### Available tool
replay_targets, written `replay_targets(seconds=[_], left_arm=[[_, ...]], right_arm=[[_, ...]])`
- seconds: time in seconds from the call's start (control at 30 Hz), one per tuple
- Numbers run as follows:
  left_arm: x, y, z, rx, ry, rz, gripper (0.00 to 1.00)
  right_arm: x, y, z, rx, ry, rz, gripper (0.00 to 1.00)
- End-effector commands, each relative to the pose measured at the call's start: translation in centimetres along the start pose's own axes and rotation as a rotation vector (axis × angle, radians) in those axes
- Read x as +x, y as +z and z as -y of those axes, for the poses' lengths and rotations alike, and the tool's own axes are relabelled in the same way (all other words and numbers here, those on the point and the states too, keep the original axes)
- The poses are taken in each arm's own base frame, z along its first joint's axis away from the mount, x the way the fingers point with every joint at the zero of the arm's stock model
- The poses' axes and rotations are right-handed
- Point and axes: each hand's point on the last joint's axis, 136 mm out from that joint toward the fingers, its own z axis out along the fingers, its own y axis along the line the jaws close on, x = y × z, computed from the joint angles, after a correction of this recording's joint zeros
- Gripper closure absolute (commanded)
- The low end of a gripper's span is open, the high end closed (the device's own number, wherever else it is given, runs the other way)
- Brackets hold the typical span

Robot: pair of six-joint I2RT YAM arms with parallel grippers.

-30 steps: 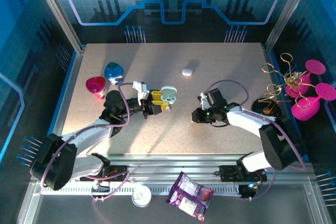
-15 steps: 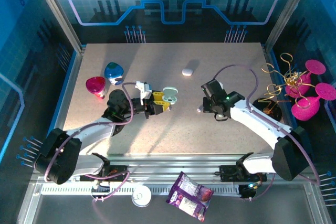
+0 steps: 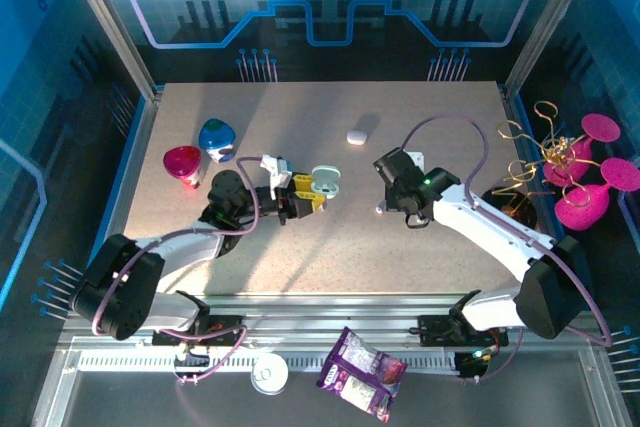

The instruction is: Insert the wireless bluetooth earbuds into the charging case

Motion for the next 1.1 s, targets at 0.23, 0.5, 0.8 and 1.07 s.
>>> replay_targets(seconds=[0.23, 0.5, 0.8, 1.07], left_arm=[[-0.8, 0.6, -0.8, 0.012, 0.054, 0.036, 0.66], [-0.3, 1.1, -1.4, 0.016, 0.033, 0.040, 0.66], [0.0, 1.0, -1.4, 0.017, 0.017, 0.024, 0.66], [0.1, 1.1, -1.2, 0.015, 0.038, 0.020, 0.66]], right_arm=[[-1.1, -3.0, -2.4, -0.126, 0.006, 0.016, 0.91], [-2.6, -7.4, -6.5, -0.363, -0.111, 0.101, 0.91], [-2.7, -12.6, -11.1, -0.690, -0.301, 0.212, 0.90], [-3.0, -16.2, -14.7, -0.823, -0.413, 0.323, 0.90]])
